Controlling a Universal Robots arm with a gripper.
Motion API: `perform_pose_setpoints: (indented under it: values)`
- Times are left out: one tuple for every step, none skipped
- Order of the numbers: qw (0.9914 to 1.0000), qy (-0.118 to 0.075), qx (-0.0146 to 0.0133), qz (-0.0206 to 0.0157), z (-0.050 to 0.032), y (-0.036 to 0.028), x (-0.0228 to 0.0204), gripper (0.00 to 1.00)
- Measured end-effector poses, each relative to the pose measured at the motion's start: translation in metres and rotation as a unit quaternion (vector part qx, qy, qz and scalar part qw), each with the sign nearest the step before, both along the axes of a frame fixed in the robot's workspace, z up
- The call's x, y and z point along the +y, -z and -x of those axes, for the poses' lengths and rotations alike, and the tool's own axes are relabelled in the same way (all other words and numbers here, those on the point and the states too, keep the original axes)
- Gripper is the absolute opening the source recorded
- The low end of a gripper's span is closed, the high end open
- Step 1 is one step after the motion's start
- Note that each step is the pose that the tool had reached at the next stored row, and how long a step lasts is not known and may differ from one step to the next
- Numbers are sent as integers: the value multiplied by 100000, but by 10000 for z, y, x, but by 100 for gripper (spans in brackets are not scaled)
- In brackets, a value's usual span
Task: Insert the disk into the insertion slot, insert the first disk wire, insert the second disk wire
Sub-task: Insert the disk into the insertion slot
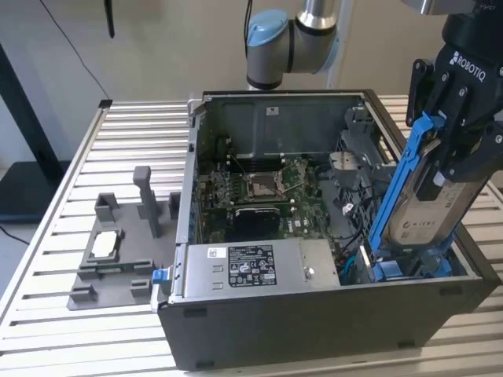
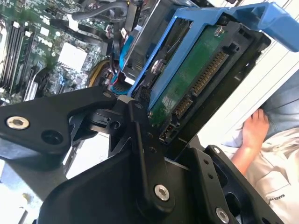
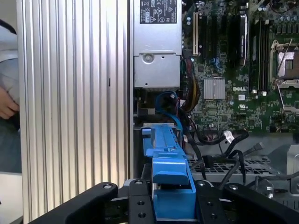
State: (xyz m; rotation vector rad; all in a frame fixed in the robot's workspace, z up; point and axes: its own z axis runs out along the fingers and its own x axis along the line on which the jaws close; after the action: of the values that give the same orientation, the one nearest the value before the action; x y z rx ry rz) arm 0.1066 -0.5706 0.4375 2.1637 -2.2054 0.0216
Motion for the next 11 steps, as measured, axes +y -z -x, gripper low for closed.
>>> perform_pose_setpoints:
  values:
    - [100000,-2,0,3,0,0,0,33]
    - [100000,-1,2,6,0,0,0,33]
    - [100000,0,1,10,0,0,0,33]
    - [100000,1,1,19,0,1,0,33]
    - [100000,0,1,13,0,5,0,33]
    - [100000,0,0,13,0,14,0,33]
    - [100000,1,1,3,-1,28,0,33]
    - [100000,-1,-2,-46,-3,43,0,33]
    - [100000,-5,1,-145,-6,58,0,33]
    - [99999,0,0,-340,-7,68,0,33]
    - [99998,0,1,-600,-9,76,-1,33]
